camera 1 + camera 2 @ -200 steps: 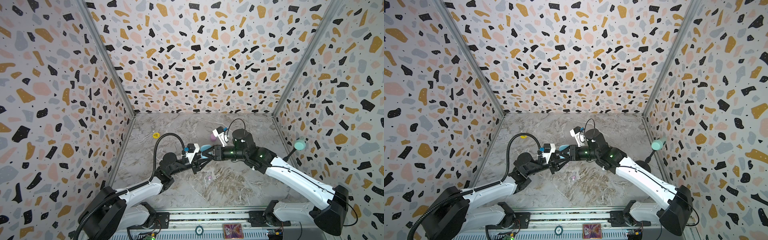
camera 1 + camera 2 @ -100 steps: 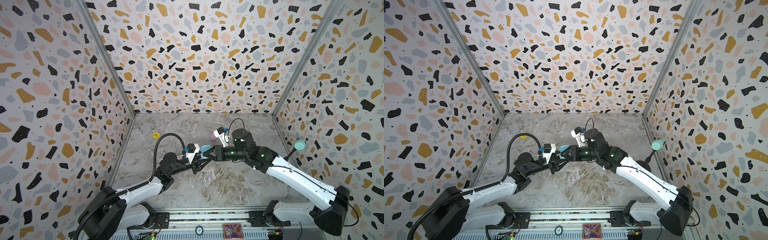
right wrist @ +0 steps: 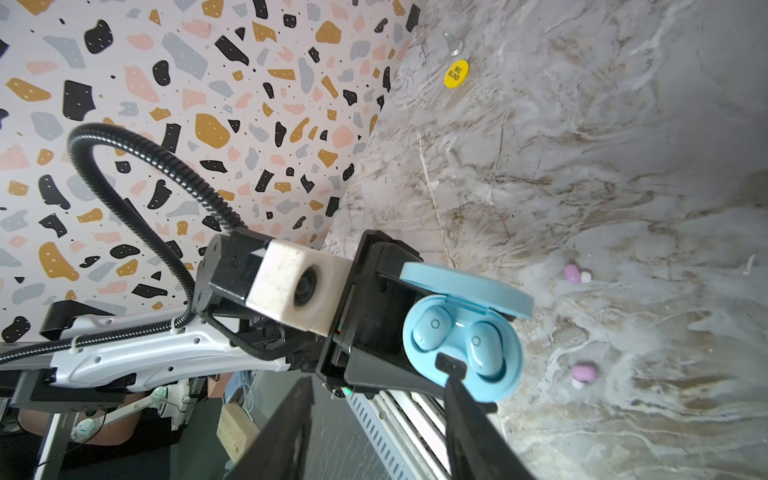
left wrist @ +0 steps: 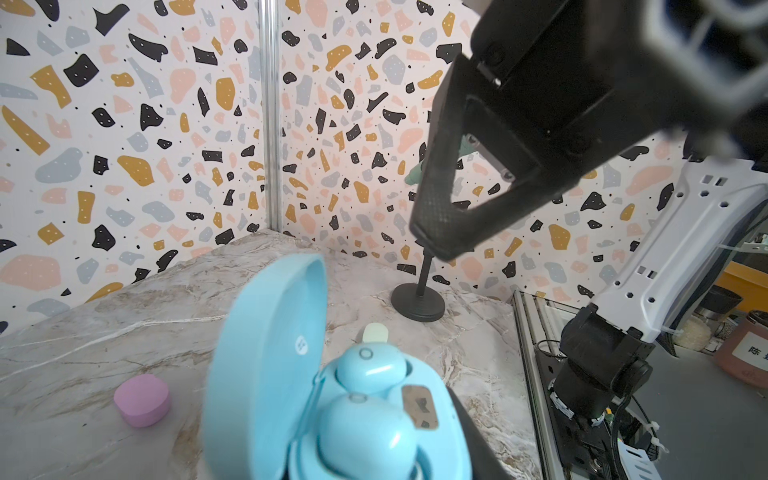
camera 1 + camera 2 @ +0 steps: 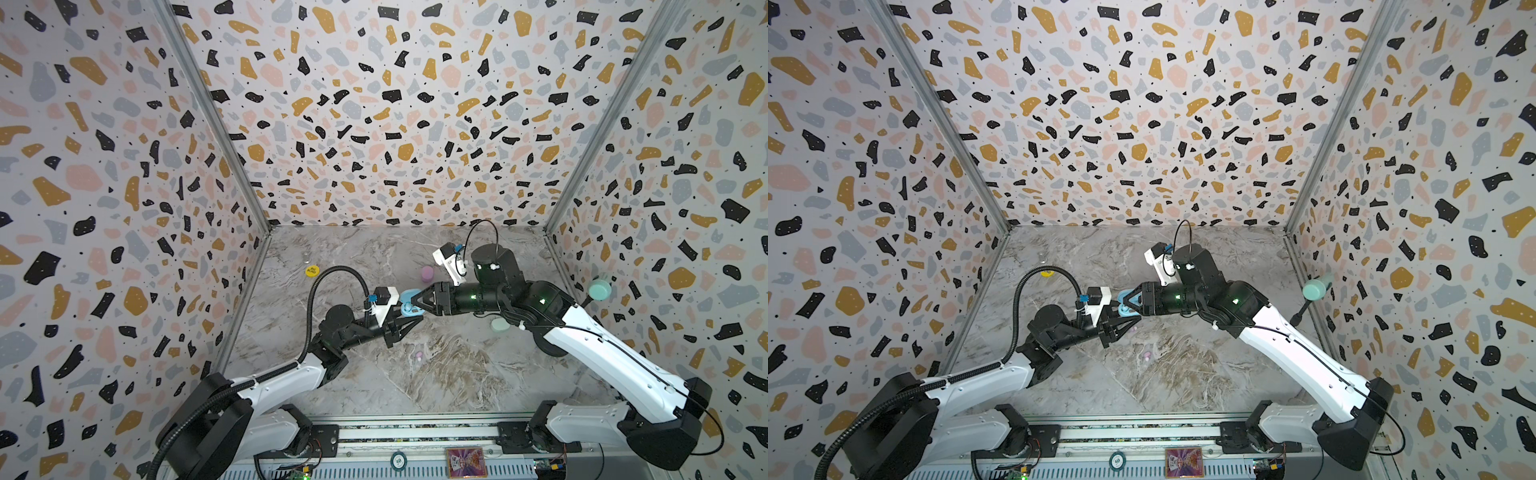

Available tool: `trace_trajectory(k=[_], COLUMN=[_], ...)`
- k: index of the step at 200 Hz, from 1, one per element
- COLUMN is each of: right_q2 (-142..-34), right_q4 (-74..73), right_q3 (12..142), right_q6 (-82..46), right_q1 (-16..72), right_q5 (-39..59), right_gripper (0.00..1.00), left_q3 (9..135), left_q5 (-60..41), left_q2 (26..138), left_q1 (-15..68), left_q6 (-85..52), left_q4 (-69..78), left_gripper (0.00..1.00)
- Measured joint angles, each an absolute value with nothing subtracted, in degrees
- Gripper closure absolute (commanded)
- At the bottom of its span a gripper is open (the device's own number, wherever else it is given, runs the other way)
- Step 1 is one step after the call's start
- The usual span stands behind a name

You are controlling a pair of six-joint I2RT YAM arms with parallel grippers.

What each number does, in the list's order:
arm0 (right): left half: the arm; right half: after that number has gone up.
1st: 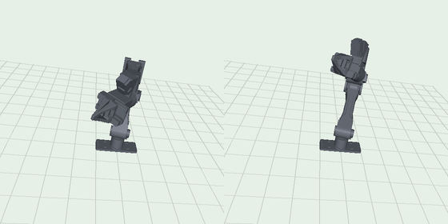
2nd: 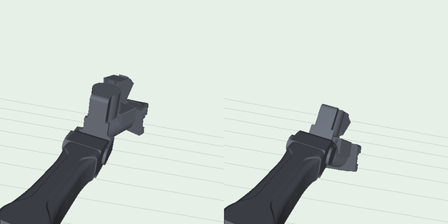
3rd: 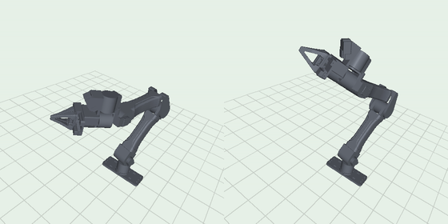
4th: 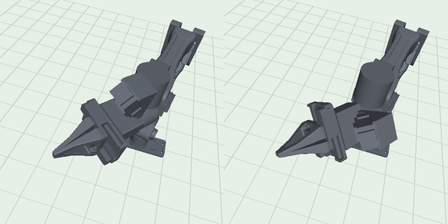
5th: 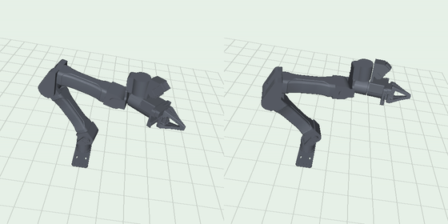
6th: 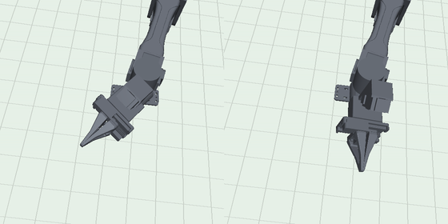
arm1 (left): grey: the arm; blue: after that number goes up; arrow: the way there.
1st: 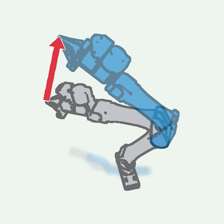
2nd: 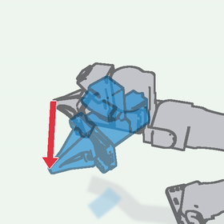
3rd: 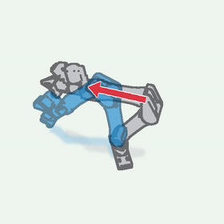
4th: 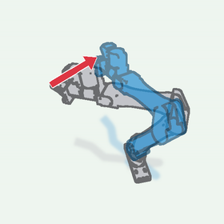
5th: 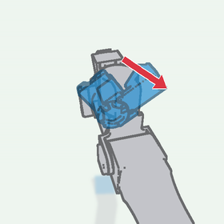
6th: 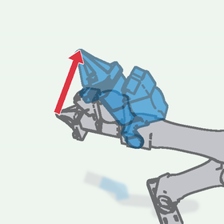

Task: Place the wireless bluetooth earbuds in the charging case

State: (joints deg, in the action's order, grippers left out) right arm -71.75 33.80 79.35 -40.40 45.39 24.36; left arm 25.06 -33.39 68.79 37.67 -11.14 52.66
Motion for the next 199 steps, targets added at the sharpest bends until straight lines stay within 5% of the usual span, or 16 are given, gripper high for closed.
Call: trace_trajectory(k=[109, 199], right_q2=[-87.79, -86.04], right_q4=[42.48, 45.08], right_q3=[93.78, 91.29], right_q6=[-31.48, -31.46], right_q1=[39.29, 43.62], right_q5=[24.40, 25.04], right_gripper=[0.50, 0.54], left_q3=[25.23, 25.23], left_q5=[-33.41, -33.32], left_q2=[68.03, 68.03], left_q1=[37.67, 37.67], left_q6=[-10.17, -9.80], left_q4=[51.22, 51.00], left_gripper=[0.77, 0.77])
